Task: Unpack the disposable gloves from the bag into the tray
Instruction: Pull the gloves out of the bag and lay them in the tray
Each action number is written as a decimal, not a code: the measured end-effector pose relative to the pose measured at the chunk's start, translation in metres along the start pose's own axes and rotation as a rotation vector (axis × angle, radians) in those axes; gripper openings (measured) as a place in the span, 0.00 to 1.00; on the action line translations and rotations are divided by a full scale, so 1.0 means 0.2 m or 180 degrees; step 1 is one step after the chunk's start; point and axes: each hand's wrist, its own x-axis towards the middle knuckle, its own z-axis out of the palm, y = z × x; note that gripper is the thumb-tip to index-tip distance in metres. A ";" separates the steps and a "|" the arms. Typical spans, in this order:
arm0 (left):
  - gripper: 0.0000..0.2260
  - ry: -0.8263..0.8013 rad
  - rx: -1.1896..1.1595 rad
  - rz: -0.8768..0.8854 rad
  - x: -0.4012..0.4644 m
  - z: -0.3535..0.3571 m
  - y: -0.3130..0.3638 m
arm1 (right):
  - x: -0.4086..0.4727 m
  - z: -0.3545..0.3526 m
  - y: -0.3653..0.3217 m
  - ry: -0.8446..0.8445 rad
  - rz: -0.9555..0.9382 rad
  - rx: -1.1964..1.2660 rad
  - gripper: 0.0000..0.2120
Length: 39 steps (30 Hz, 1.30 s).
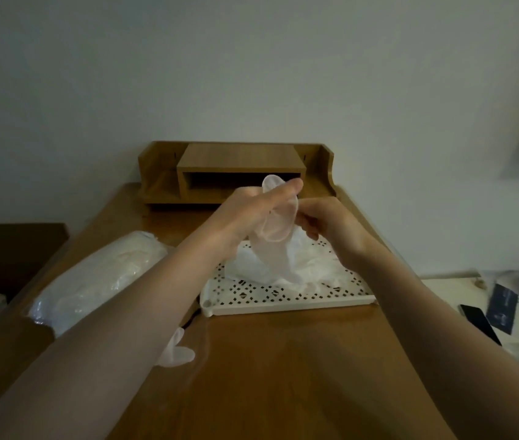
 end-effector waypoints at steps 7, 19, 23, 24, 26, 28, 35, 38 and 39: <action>0.16 -0.0365 -0.0164 -0.0199 0.09 0.05 -0.04 | 0.08 -0.04 0.15 0.0770 -0.0677 -0.1568 0.06; 0.07 -0.0032 -0.0639 -0.0960 0.23 0.06 -0.22 | 0.05 -0.26 0.31 -0.0272 0.1147 -0.0803 0.15; 0.09 -0.0137 -0.0723 -0.1256 0.27 0.08 -0.34 | 0.06 -0.43 0.44 -0.0762 0.1866 0.0646 0.08; 0.07 -0.0103 -0.0564 -0.1294 0.28 0.09 -0.36 | 0.07 -0.45 0.47 -0.0789 0.2017 0.0887 0.08; 0.04 0.0008 -0.0214 -0.1347 0.29 0.10 -0.41 | 0.11 -0.46 0.54 -0.0874 0.2236 0.0941 0.10; 0.07 0.0194 0.0029 -0.1349 0.33 0.10 -0.44 | 0.15 -0.45 0.60 -0.0972 0.2346 0.0797 0.07; 0.11 0.0624 0.0861 -0.1483 0.45 0.05 -0.53 | 0.29 -0.34 0.70 -0.0286 0.1626 -0.2061 0.06; 0.15 0.0540 0.1716 -0.1318 0.48 0.02 -0.56 | 0.33 -0.31 0.73 -0.0356 0.1325 -0.2458 0.07; 0.15 0.0571 0.1933 -0.1267 0.49 0.02 -0.57 | 0.33 -0.29 0.73 -0.0348 0.1238 -0.2542 0.07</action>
